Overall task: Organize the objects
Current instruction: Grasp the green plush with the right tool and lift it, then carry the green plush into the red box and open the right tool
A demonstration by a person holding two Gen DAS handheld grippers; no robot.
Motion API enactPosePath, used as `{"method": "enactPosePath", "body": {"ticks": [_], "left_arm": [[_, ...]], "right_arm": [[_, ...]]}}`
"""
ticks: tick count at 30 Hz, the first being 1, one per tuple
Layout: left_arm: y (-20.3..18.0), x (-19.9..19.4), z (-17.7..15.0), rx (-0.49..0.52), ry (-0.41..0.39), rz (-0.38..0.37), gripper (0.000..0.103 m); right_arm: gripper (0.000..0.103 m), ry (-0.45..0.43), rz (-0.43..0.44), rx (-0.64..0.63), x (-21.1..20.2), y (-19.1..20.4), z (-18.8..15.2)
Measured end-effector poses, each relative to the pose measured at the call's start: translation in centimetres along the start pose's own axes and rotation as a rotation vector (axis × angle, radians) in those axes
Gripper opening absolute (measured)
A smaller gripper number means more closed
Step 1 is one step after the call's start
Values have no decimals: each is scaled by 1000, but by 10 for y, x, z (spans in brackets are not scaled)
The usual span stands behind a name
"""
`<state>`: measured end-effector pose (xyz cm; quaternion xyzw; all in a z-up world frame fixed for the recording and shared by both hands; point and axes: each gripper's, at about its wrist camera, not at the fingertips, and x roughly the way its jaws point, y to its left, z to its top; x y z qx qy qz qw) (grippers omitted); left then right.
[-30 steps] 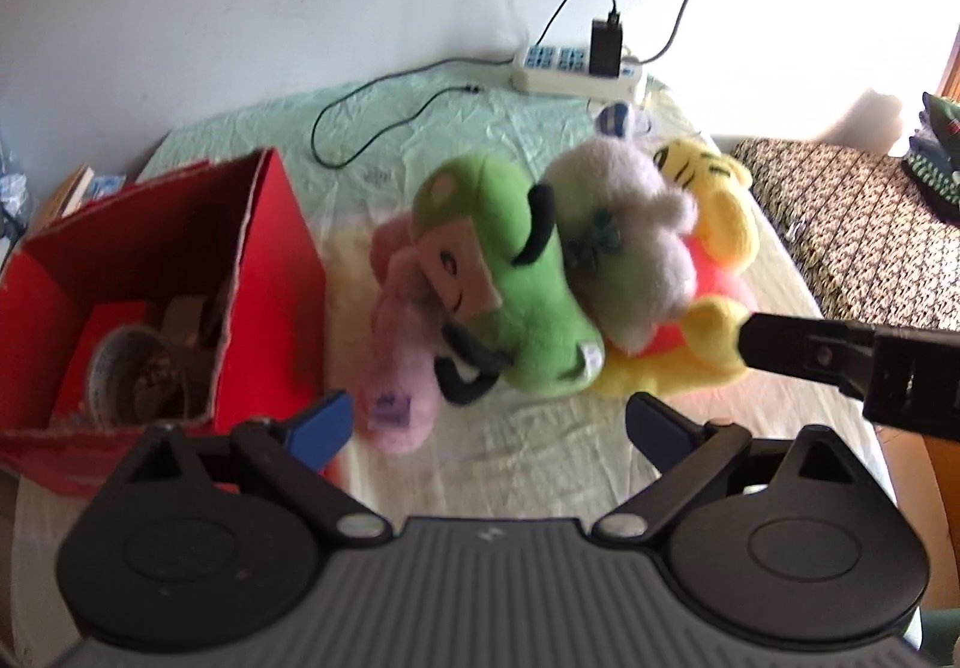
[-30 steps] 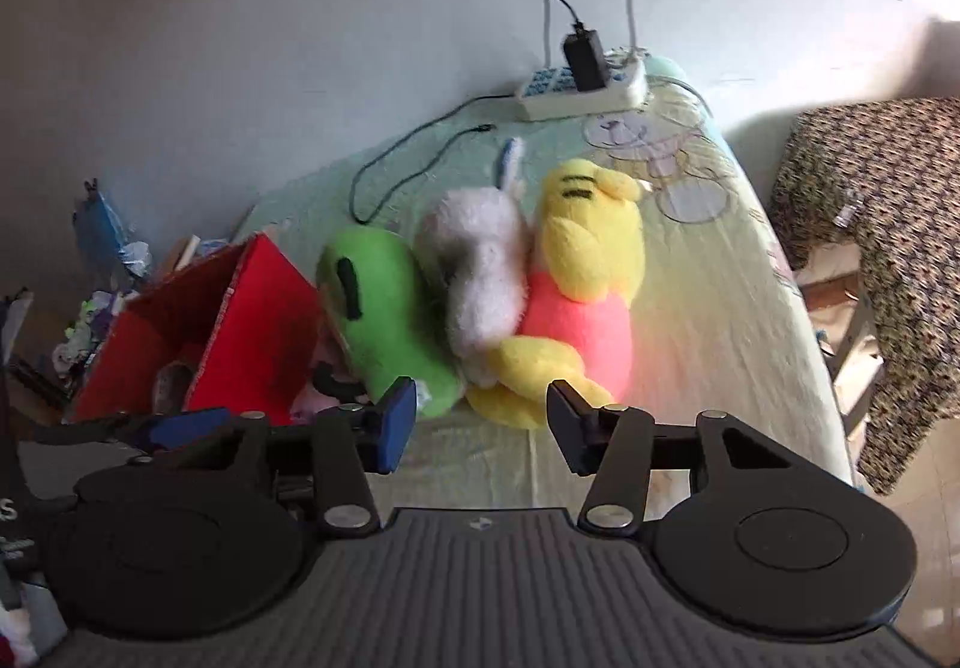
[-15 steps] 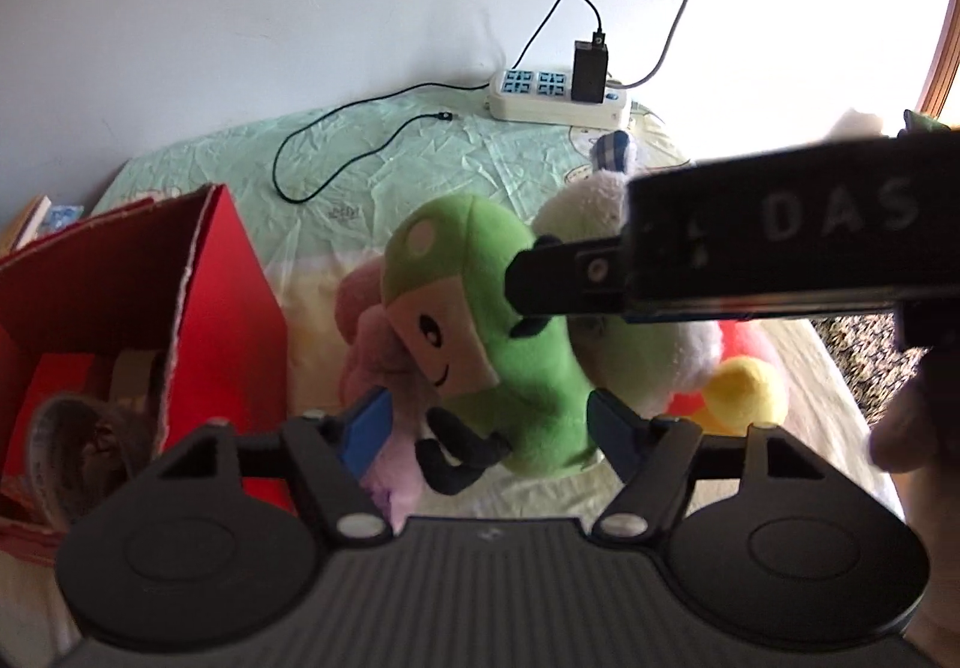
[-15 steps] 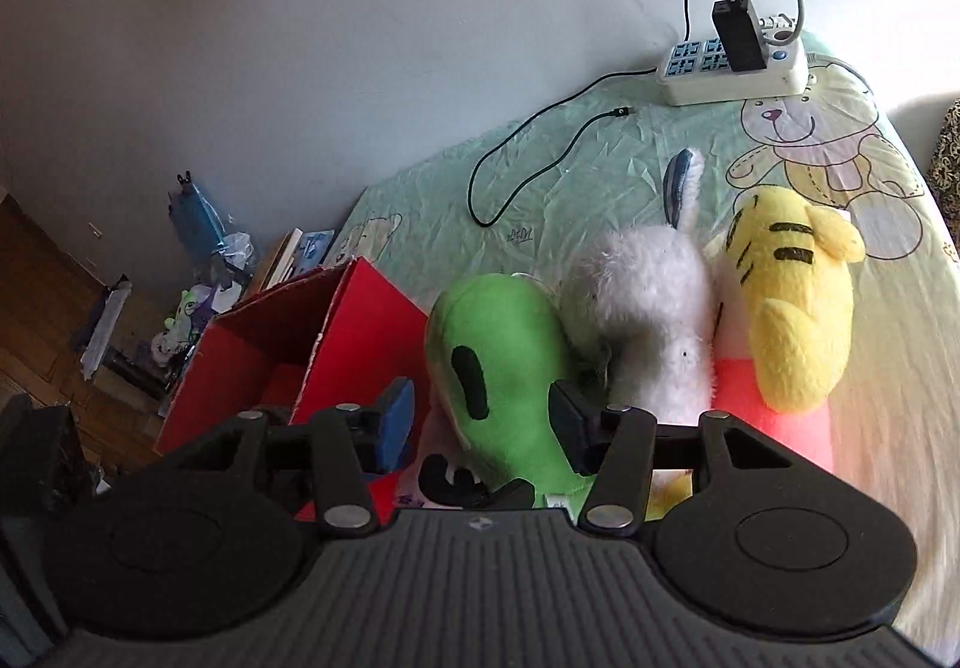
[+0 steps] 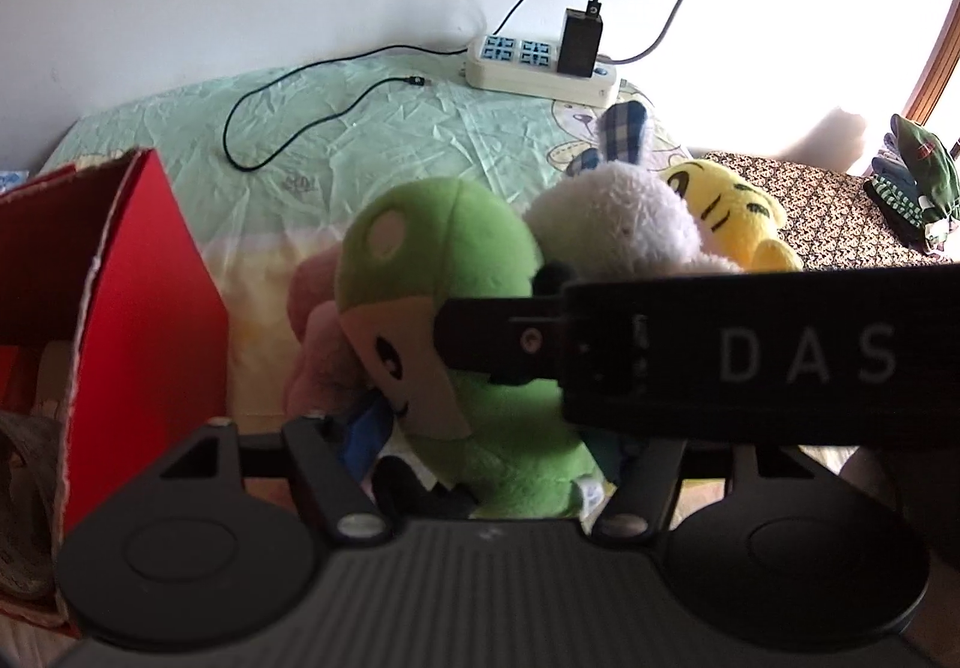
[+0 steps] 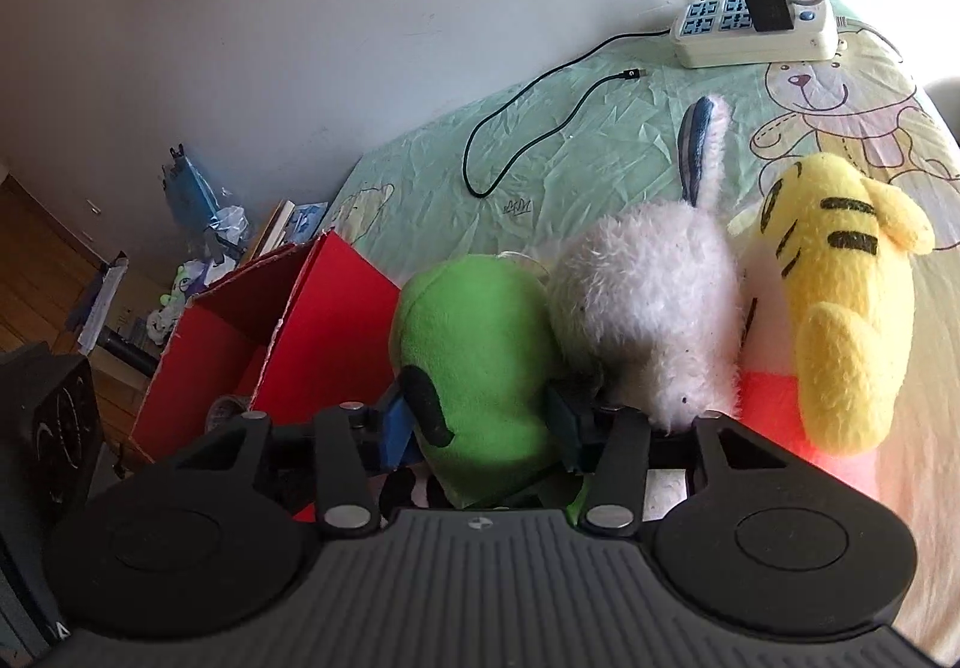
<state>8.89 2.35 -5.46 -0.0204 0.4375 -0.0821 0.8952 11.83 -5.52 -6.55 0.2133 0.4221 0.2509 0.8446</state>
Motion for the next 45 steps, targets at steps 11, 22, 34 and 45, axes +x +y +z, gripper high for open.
{"method": "enactPosePath", "body": {"ticks": [11, 22, 34, 45], "left_arm": [[-11, -51, -6, 27, -89, 25, 63], [-19, -117, -34, 13, -199, 107, 61], [17, -173, -45, 29, -321, 139, 61], [148, -192, -25, 49, -329, 211, 61]], "right_arm": [[45, -75, 40, -86, -39, 32, -14], [45, -155, 116, -175, -75, 68, -42], [45, -244, 167, -254, -71, 120, -46], [45, -206, 235, -172, 27, 205, -28]]}}
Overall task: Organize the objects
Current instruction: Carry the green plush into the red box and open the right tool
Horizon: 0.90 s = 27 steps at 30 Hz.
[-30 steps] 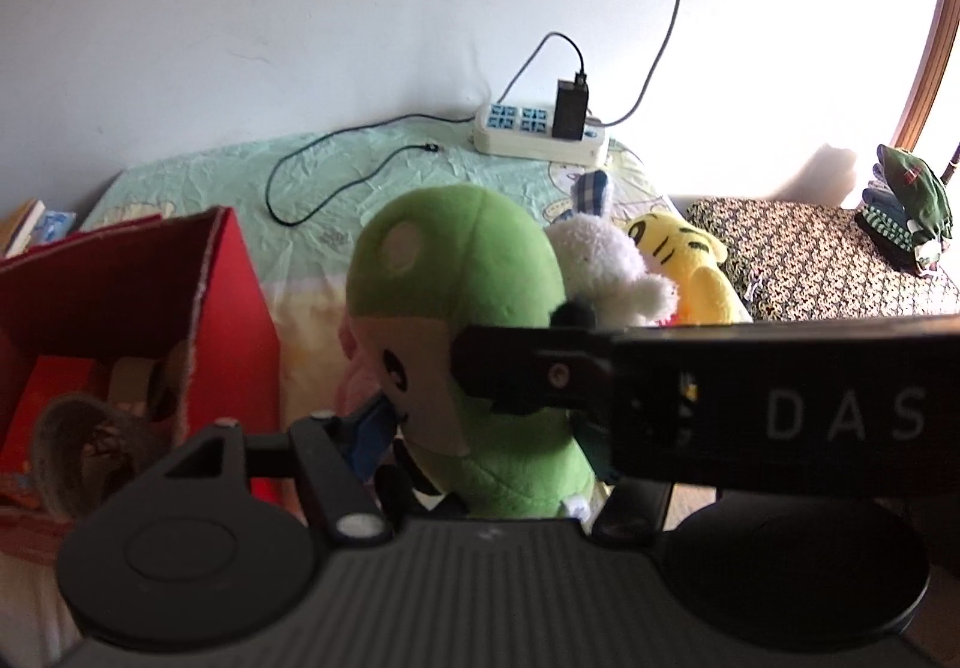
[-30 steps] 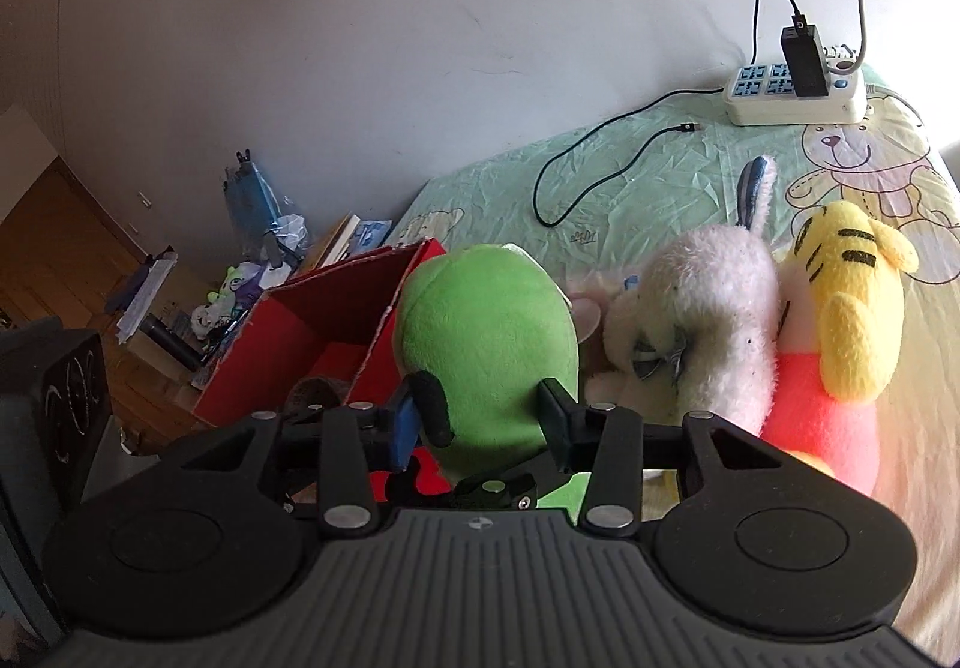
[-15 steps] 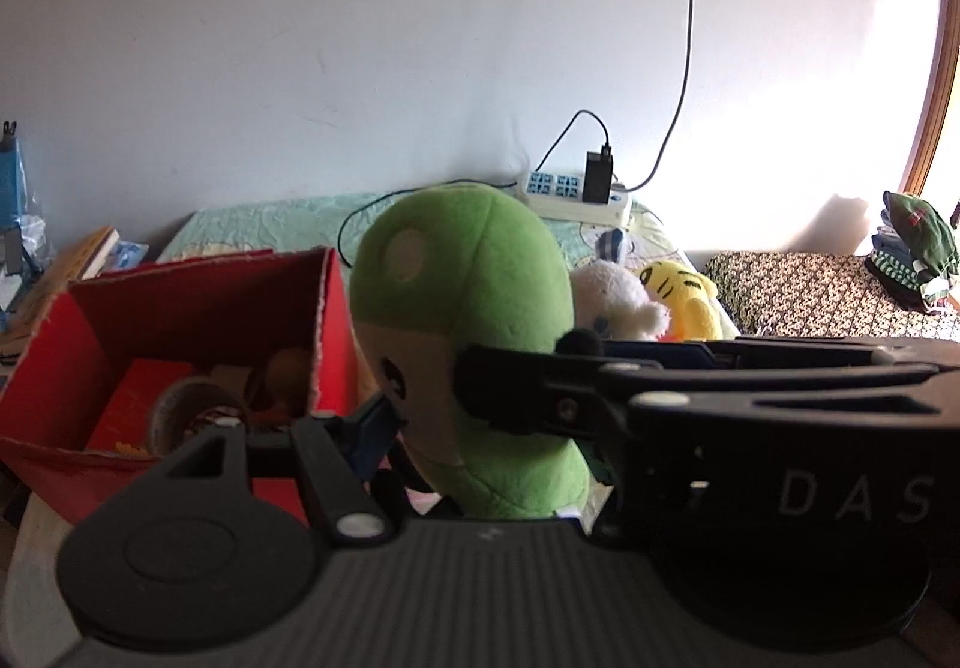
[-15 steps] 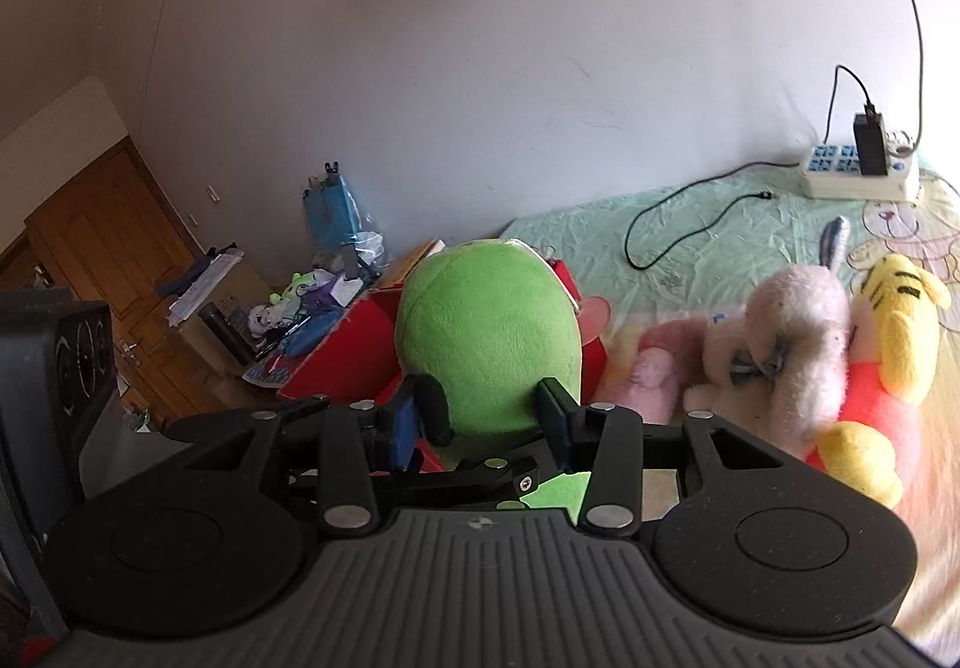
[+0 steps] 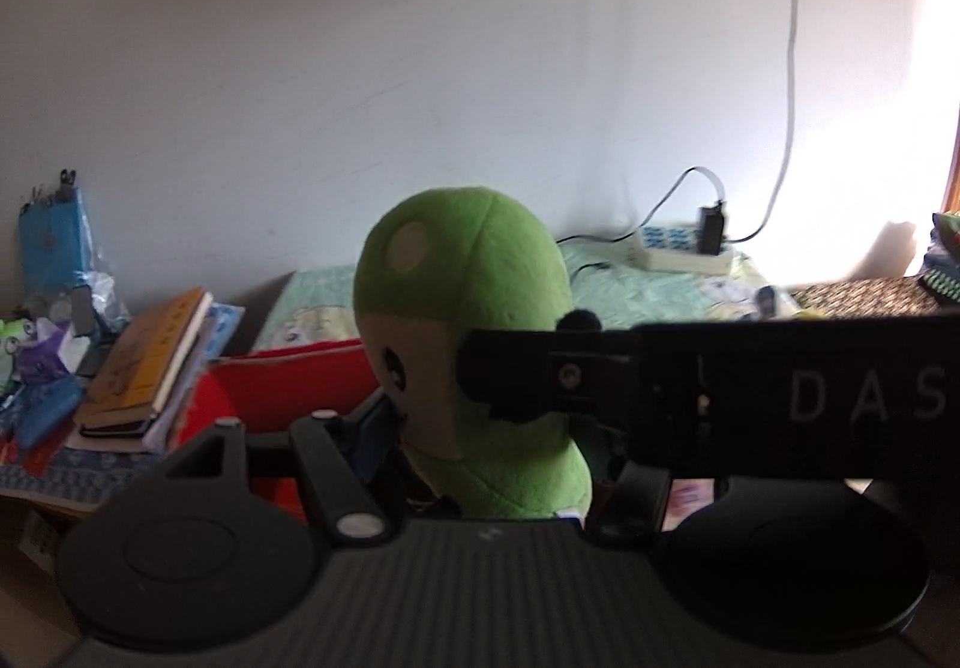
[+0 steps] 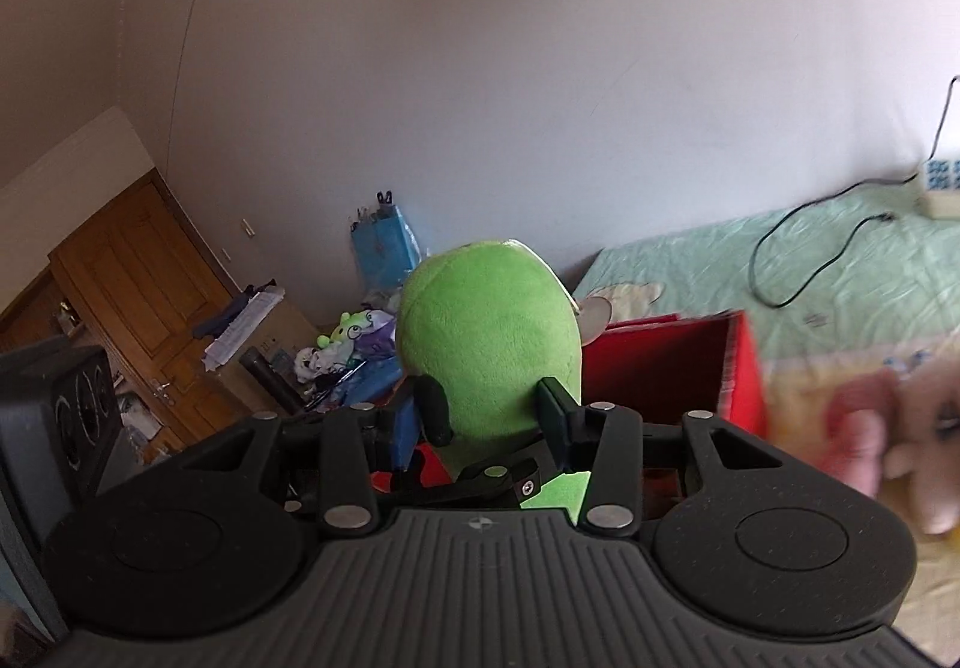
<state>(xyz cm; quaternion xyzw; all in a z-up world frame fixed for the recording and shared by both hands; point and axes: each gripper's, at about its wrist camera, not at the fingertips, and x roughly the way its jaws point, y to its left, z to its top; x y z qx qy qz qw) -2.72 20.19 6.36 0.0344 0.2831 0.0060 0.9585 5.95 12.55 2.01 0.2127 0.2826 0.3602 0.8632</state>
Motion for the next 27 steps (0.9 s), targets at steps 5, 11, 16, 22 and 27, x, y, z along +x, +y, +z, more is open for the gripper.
{"method": "enactPosePath", "body": {"ticks": [5, 11, 16, 22, 27], "left_arm": [[60, 27, -15, 22, 87, 22, 61], [109, 58, -30, 11, 196, 13, 61], [122, 81, -40, 33, 289, 35, 61], [135, 96, -48, 18, 371, 46, 62], [141, 98, -50, 25, 386, 69, 64]], "right_arm": [[44, 62, -7, 127, 58, 9, -14], [44, 102, -47, 186, 101, 17, -28], [44, 146, -74, 299, 124, 11, -38], [46, 198, -90, 395, 144, 6, -45], [47, 212, -85, 420, 147, 4, -45]]}}
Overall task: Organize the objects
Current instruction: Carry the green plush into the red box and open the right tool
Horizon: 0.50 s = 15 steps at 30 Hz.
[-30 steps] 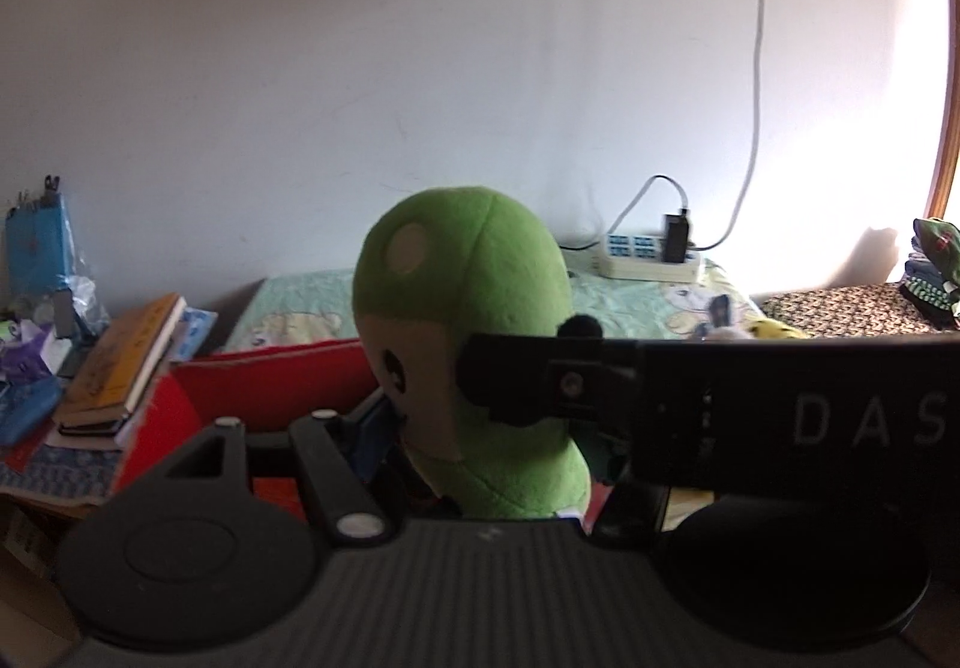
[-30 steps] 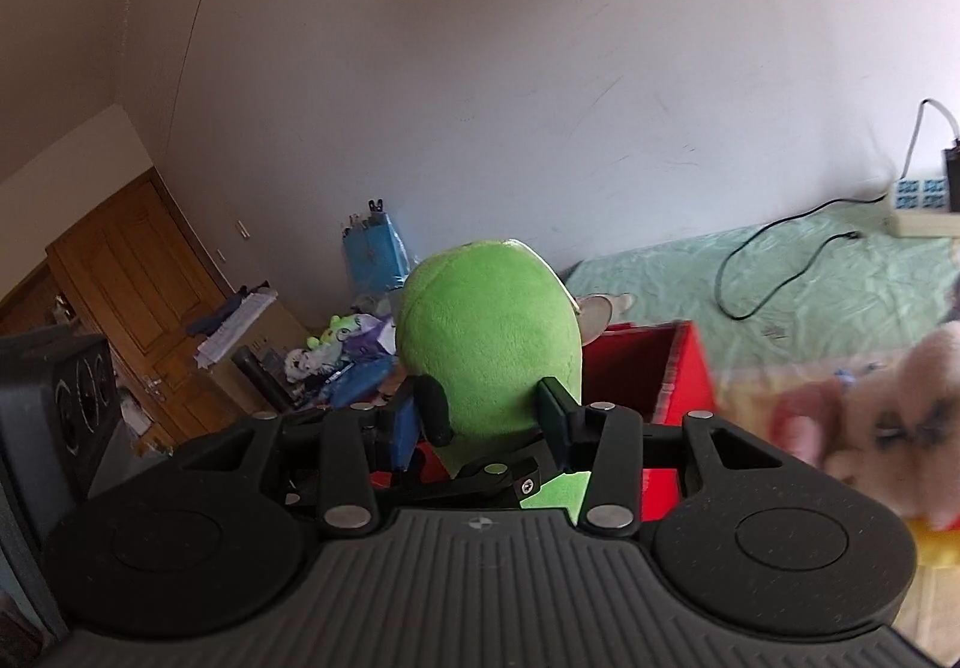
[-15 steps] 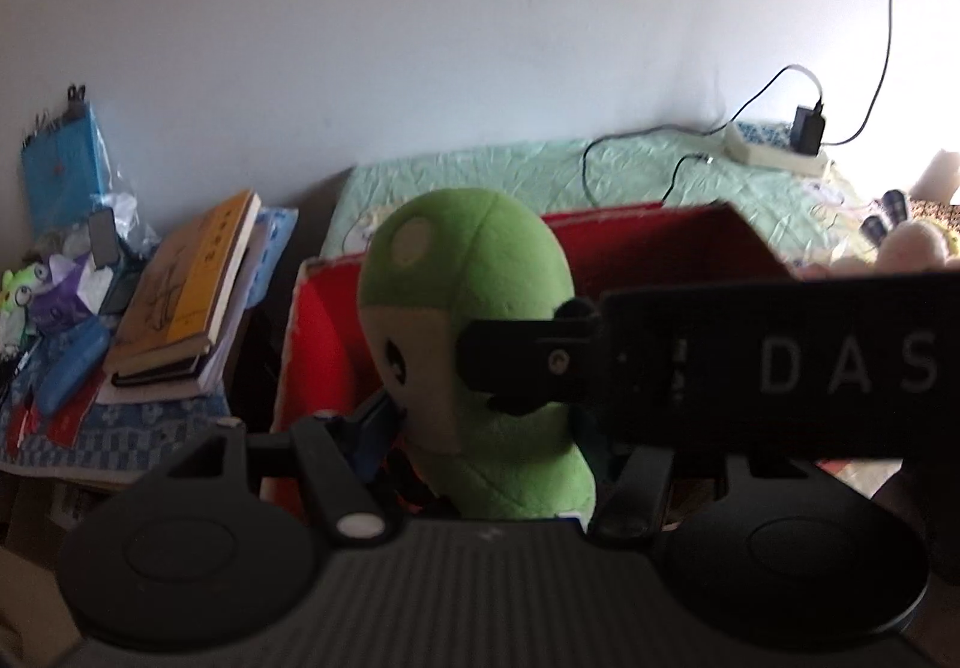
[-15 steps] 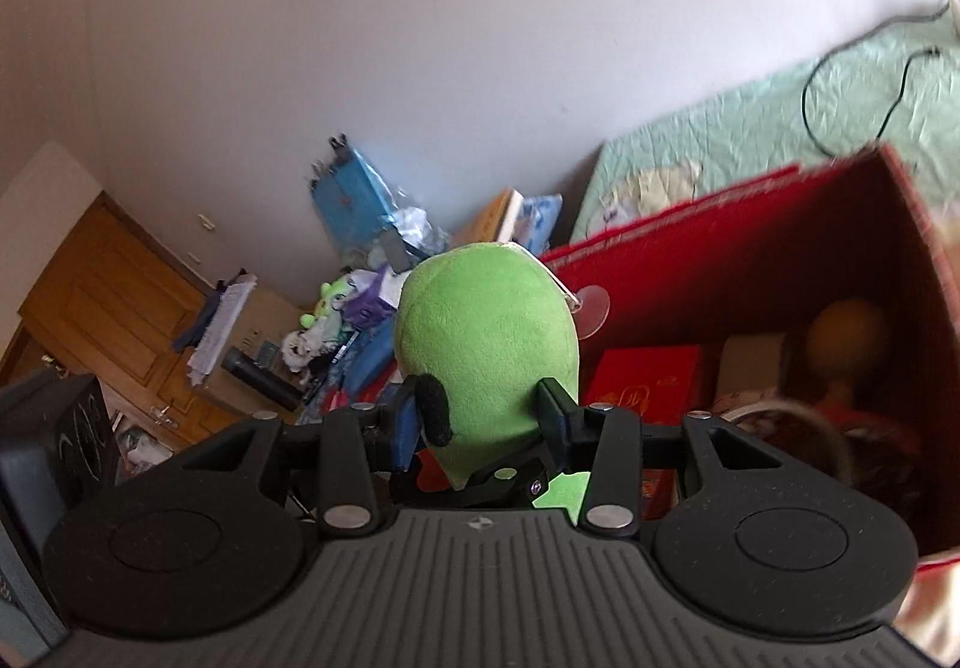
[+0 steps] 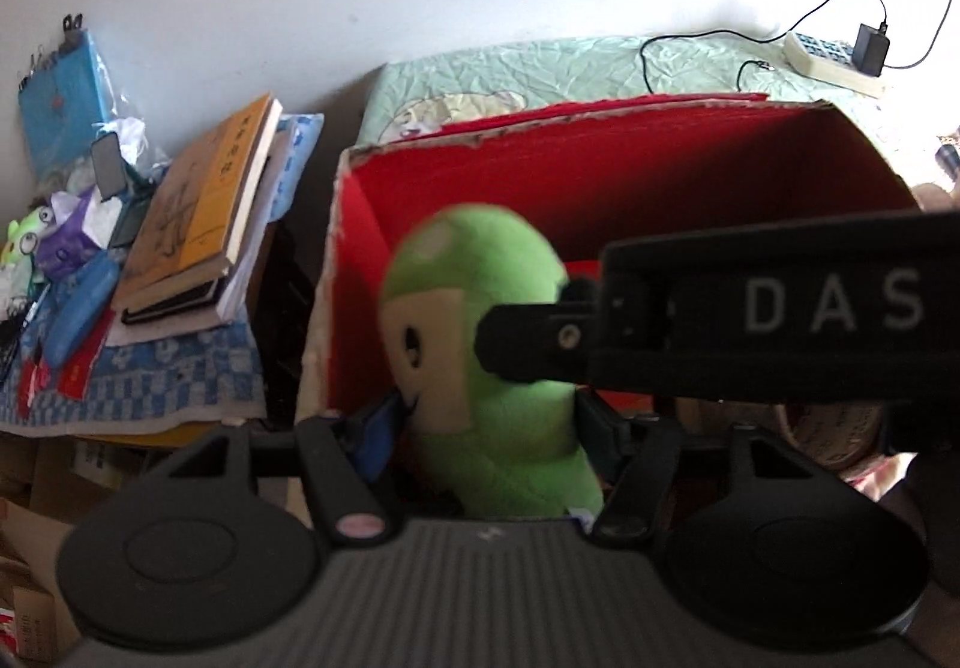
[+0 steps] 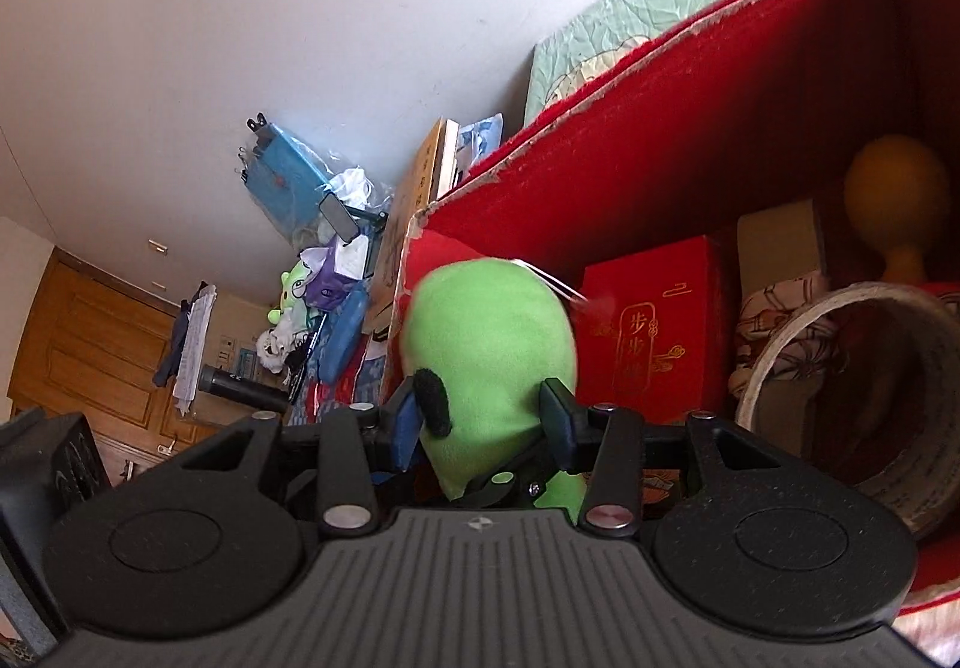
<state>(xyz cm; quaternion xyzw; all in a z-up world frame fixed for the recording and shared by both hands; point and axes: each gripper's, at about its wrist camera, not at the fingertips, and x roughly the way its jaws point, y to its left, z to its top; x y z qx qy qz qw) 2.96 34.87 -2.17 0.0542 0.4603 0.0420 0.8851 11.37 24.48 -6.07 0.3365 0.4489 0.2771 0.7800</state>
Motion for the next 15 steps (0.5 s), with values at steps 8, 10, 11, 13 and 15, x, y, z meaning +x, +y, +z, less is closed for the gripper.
{"method": "enactPosePath", "body": {"ticks": [8, 10, 11, 13, 15], "left_arm": [[4, -14, 2, 3, -25, 27, 73], [5, -18, 2, -12, -28, 23, 75], [5, -20, 2, -19, -29, 19, 77], [3, -23, 3, -21, -31, 16, 80], [-1, -28, 3, -13, -40, 30, 81]], "right_arm": [[46, 14, -18, 11, -5, 1, 0], [46, -8, -40, -32, -11, 8, 0], [46, -20, -46, -48, -15, 10, 0], [46, -47, -69, -82, -23, 13, 0], [46, -73, -137, -132, -30, 20, 1]]}}
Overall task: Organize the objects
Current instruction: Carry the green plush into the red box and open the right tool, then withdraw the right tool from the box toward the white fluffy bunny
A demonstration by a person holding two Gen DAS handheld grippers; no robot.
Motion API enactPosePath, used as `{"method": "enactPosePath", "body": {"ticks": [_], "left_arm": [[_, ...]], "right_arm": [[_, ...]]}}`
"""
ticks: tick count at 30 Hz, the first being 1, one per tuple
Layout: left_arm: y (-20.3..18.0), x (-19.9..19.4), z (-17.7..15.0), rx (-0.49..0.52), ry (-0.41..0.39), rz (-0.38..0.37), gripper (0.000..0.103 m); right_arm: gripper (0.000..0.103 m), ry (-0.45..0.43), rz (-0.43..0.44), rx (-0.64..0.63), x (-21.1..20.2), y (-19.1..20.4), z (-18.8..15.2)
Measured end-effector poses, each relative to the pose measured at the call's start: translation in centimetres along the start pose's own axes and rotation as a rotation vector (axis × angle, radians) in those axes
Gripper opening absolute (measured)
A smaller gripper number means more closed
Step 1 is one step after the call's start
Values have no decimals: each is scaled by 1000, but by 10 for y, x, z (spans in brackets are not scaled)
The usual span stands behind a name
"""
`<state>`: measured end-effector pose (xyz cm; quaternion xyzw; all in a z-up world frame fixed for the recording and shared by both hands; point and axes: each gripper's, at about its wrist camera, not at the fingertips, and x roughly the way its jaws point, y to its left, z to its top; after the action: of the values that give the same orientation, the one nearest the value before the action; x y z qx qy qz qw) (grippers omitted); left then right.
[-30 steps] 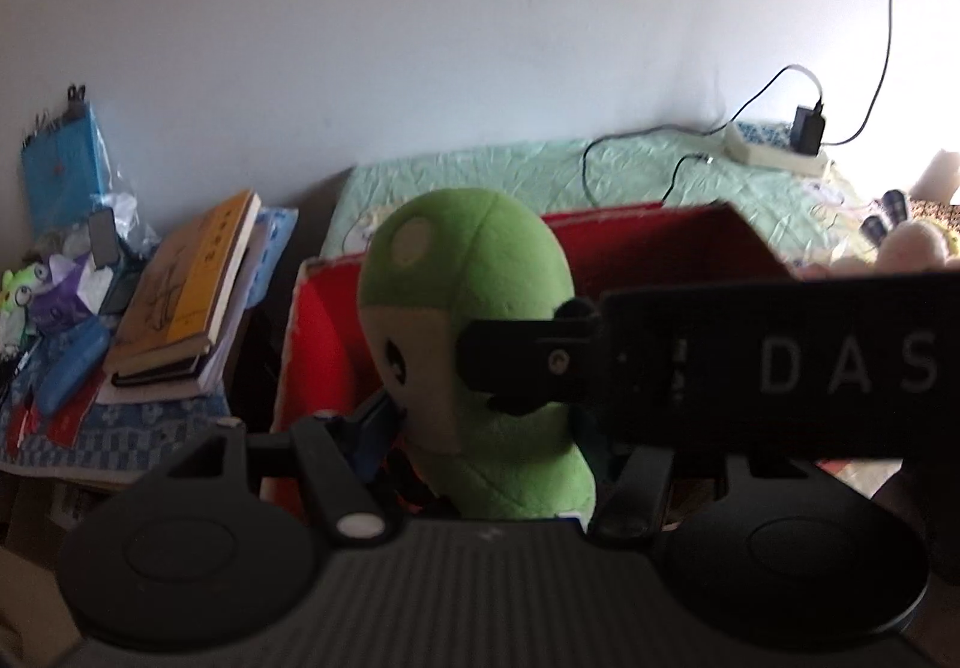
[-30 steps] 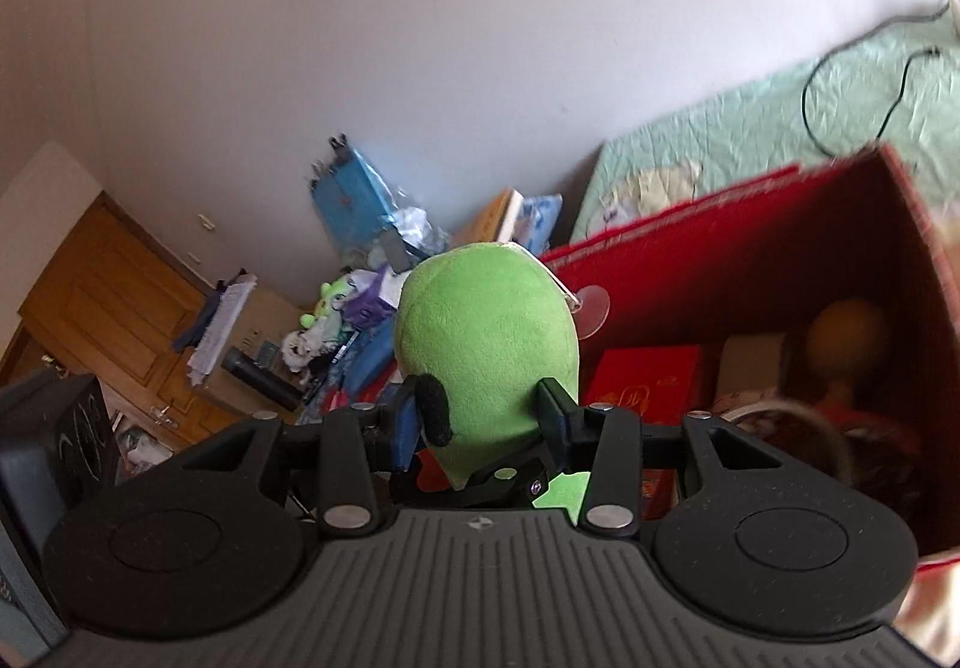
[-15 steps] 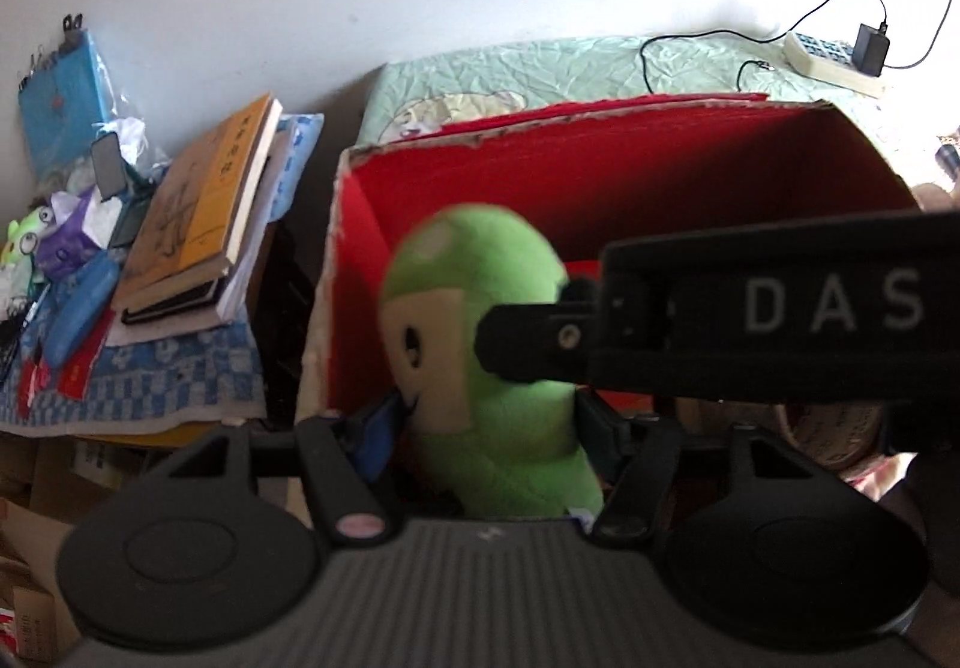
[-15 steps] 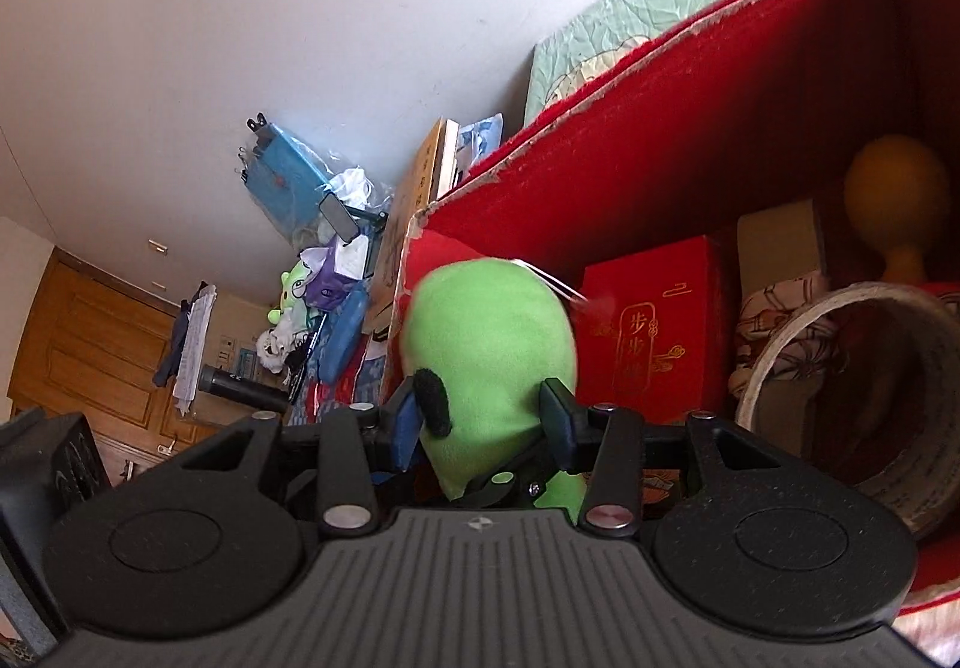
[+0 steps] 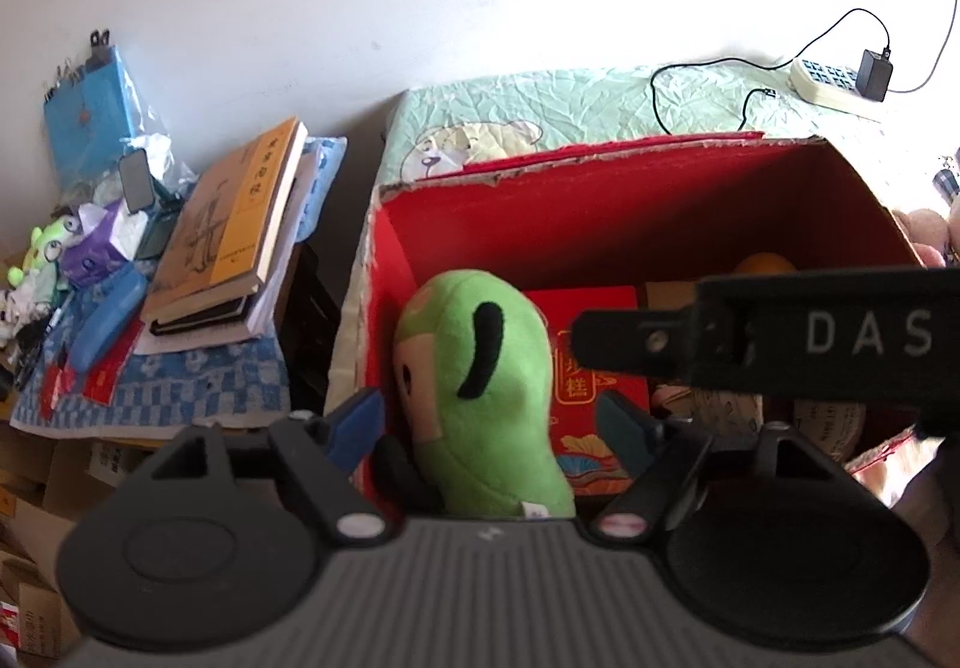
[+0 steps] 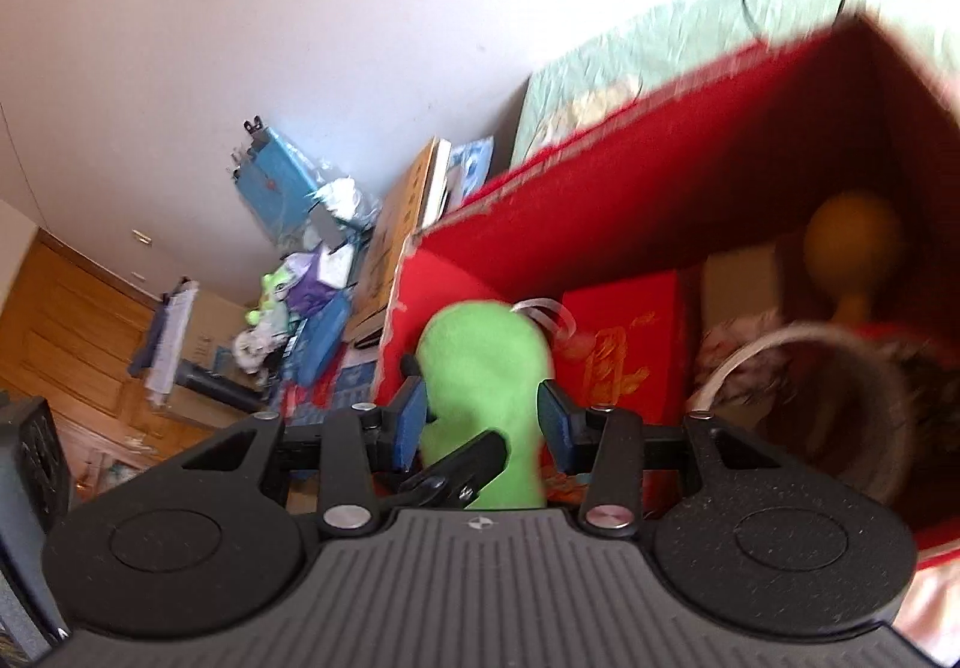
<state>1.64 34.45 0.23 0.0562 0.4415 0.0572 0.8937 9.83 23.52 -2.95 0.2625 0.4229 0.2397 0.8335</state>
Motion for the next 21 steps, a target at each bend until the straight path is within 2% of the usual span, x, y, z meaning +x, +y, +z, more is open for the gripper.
{"method": "enactPosePath", "body": {"ticks": [4, 7, 21], "left_arm": [[-5, -9, 1, 3, -11, 18, 84], [-6, -17, 3, -9, -18, 24, 87], [-39, -45, 4, 28, -46, 30, 90]], "right_arm": [[45, -56, -170, -97, -14, 9, -1], [46, -87, -263, -127, -25, 11, -2], [46, -197, -389, -172, -72, -13, -7]]}}
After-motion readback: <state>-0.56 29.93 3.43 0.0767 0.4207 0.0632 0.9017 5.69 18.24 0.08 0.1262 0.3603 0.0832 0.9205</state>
